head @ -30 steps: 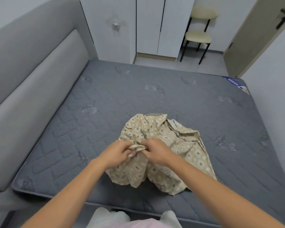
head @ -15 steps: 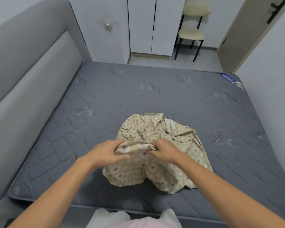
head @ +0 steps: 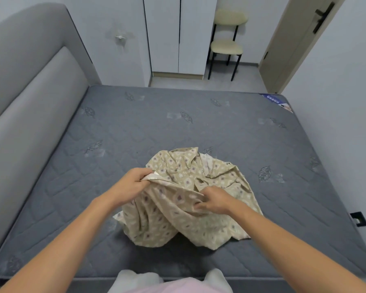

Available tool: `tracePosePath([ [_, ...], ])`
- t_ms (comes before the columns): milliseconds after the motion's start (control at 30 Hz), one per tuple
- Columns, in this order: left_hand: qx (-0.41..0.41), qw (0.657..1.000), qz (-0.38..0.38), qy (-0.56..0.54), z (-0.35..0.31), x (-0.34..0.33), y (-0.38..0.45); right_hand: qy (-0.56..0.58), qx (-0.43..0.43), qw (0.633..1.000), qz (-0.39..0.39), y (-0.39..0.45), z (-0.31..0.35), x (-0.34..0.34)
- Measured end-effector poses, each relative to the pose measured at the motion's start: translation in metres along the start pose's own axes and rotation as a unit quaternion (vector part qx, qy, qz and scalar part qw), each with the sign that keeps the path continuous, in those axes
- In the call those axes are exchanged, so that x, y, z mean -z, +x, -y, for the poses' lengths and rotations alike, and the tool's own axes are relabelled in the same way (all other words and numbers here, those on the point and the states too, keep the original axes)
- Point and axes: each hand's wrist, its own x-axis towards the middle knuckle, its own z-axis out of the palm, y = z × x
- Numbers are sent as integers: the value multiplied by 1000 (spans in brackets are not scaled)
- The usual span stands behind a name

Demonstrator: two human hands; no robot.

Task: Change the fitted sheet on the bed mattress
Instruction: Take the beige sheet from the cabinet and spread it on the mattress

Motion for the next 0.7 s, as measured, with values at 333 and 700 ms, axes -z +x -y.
tracePosePath([
  [333,33,952,48,301,-85,79,51,35,41,958,-283,-23,17,159],
  [700,-78,964,-172,186,-131,84,63,0,-34,991,-130,-68,-31,167],
])
